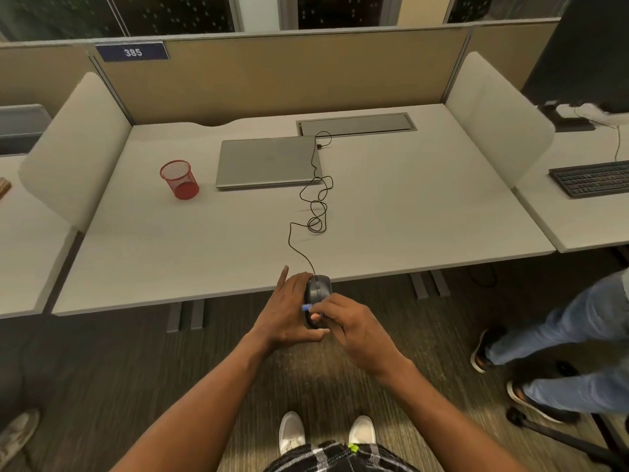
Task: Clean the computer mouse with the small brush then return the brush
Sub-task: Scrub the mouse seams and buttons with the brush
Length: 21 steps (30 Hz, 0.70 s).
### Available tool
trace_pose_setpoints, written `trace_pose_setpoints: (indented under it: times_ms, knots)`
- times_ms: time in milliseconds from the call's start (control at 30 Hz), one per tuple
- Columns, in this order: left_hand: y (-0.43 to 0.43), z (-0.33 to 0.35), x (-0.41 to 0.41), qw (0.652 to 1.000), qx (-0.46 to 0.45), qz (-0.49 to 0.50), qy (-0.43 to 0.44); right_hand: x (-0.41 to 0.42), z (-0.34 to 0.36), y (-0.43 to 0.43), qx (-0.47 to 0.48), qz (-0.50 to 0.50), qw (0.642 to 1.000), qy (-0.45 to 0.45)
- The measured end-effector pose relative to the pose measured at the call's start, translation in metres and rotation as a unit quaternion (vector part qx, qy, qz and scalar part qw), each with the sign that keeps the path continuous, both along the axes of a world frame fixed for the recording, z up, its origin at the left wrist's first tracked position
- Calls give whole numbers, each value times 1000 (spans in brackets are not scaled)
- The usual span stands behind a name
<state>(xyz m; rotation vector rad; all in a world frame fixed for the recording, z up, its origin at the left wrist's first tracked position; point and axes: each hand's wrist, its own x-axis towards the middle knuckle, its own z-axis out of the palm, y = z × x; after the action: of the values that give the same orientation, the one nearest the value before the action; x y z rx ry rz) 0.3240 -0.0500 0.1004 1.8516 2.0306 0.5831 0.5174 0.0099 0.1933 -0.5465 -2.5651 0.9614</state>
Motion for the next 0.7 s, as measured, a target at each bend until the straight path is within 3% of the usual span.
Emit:
trace_pose_setpoints:
  times_ms: [133, 333, 700]
  knots:
    - [0, 3, 1, 1000, -2, 2, 8, 1, -5, 1, 46, -8, 999, -13]
    - [1, 4, 0, 1000, -2, 9, -2, 4, -5, 2, -45, -40, 998, 26]
    - [2, 11, -5, 1000, 11, 10, -2, 19, -7, 7, -16, -67, 996, 56]
